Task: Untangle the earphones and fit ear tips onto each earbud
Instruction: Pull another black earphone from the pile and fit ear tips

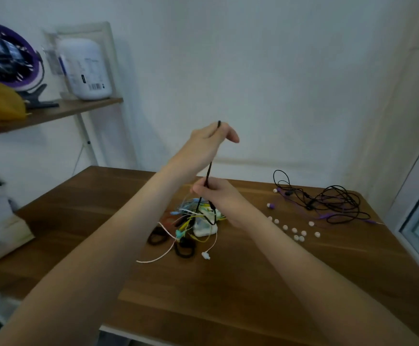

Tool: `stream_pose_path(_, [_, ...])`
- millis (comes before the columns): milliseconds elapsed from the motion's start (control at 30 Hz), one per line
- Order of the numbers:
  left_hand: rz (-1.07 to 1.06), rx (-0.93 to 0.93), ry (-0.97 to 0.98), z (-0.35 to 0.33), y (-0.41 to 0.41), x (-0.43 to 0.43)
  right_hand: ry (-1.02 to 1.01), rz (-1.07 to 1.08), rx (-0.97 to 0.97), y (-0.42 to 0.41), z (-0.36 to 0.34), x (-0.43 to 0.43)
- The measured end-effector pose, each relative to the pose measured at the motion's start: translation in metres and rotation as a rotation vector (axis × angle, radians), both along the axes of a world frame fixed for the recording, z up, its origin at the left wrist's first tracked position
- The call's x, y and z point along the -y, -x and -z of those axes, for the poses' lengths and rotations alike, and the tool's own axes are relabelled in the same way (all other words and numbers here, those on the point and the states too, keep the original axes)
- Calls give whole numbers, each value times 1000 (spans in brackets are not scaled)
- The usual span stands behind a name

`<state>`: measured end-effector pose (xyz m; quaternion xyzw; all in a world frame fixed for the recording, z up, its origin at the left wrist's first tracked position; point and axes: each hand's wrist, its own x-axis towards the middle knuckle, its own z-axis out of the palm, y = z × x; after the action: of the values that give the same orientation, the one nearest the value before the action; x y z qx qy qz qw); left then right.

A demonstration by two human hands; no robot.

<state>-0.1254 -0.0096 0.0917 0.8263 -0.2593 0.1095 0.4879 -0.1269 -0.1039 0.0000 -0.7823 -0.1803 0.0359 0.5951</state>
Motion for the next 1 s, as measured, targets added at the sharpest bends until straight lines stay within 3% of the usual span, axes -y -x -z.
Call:
stream_pose_path(167, [-231, 153, 320, -25, -14, -35, 186, -28, -5, -12, 6, -8])
stream_pose_path(300, [-185, 42, 510, -37, -13, -60, 230, -48, 27, -21, 7, -15])
stream_pose_path(367, [-237, 85, 243, -33, -13, -70, 217, -10, 68, -28, 4, -21])
stream_pose_path(433, [-300, 141, -328, -24, -15, -81, 134, 19, 77, -37, 2, -25])
stream_pose_path(500, [-333, 38, -963, -12, -14, -88, 107, 48, 95, -43, -2, -30])
stream_pose_path(533, [-310, -60, -1154, -5, -14, -92, 94, 66, 113, -45, -4, -31])
stream_pose_path(567, [-282, -152, -1227, 0, -14, -96, 77, 81, 132, -48, -6, -32])
stream_pose_path(633, [-220, -241, -1141, 5, -18, -103, 50, 77, 163, -50, -8, -32])
stream_pose_path(733, [-191, -194, -810, 6, -23, -110, 47, -15, 105, -49, -4, -27])
stream_pose_path(800, [-202, -188, -612, 6, -26, -109, 153, -83, 76, -49, 1, -25])
stream_pose_path(1000, [-371, -68, -383, 20, -47, -95, 302, -117, 44, -55, 15, -21])
